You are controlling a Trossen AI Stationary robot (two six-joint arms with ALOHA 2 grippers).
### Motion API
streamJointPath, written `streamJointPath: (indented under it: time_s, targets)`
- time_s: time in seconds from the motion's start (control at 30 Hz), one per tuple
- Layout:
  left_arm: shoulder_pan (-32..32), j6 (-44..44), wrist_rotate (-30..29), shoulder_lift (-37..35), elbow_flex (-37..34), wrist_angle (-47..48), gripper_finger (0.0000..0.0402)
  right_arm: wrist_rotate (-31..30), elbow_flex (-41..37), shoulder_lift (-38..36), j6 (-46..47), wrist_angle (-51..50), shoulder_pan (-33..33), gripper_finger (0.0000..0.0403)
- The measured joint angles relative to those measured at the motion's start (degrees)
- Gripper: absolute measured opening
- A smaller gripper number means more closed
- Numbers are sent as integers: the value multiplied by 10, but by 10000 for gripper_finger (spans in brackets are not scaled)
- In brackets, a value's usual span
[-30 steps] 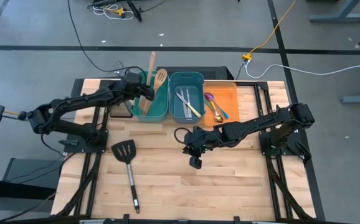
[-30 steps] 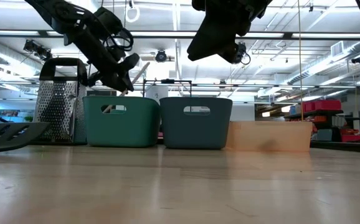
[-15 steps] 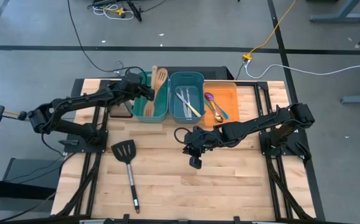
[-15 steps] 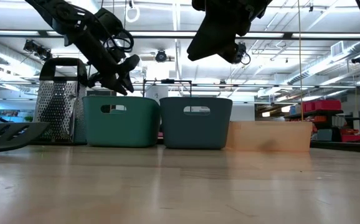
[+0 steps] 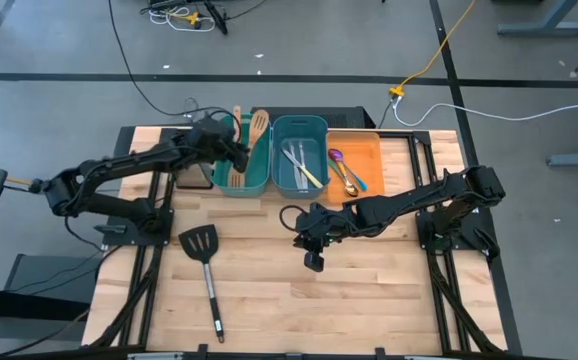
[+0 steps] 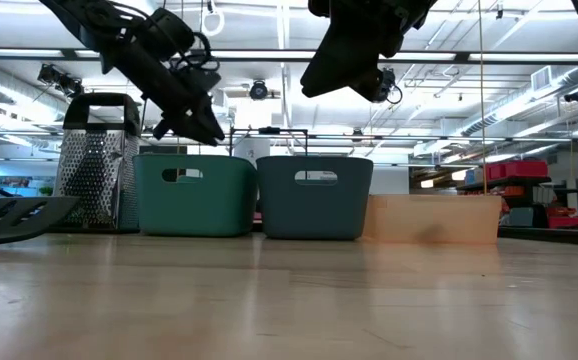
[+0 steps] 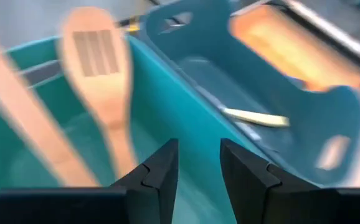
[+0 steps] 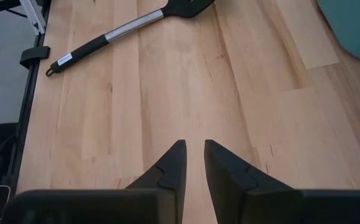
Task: Pick & Place Kitchen Items
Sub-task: Put the black spatula into the green bin
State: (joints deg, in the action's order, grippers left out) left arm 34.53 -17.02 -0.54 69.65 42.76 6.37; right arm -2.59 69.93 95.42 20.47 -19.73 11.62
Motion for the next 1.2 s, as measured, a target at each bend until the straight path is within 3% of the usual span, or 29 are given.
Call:
streamJointPath:
  time_s: [0.17, 0.4, 0.9, 1.2]
  targets:
    - [-4, 7, 95, -19, 0, 0, 123, -3, 0, 0, 0, 0, 0, 68]
    - [-45, -19, 143, -54, 1, 15, 124, -15, 0, 0, 0, 0, 0, 68]
    - [-216, -141, 131, -131, 1, 228, 124, -15, 0, 0, 0, 0, 0, 68]
    - [-336, -231, 83, -136, 1, 315, 124, -15, 0, 0, 0, 0, 0, 68]
